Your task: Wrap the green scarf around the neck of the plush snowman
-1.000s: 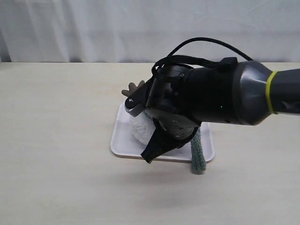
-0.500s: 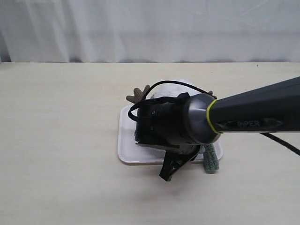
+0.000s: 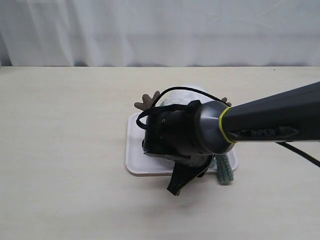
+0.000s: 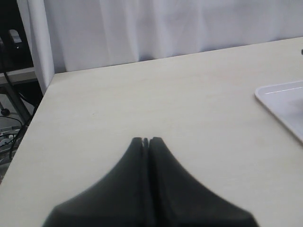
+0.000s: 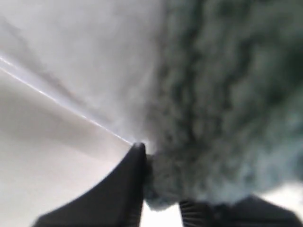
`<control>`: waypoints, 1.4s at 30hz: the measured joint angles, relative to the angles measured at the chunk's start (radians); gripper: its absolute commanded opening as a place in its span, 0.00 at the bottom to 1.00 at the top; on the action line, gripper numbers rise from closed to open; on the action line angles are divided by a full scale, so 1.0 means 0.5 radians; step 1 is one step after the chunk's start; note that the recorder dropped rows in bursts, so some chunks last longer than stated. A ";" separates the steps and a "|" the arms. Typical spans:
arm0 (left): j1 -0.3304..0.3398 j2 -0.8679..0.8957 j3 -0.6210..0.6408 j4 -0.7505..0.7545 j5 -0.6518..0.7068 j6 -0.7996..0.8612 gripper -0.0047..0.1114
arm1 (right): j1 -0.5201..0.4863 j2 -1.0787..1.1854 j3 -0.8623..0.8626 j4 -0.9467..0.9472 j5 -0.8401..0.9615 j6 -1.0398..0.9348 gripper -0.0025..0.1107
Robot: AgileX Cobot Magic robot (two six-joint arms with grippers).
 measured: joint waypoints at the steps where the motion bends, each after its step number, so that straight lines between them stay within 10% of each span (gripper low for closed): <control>1: 0.000 0.000 0.000 0.000 0.000 0.000 0.04 | 0.000 -0.019 0.000 0.023 -0.009 0.000 0.43; 42: 0.000 0.000 0.000 0.000 0.000 0.000 0.04 | 0.320 -1.883 0.793 0.189 -0.484 0.269 0.45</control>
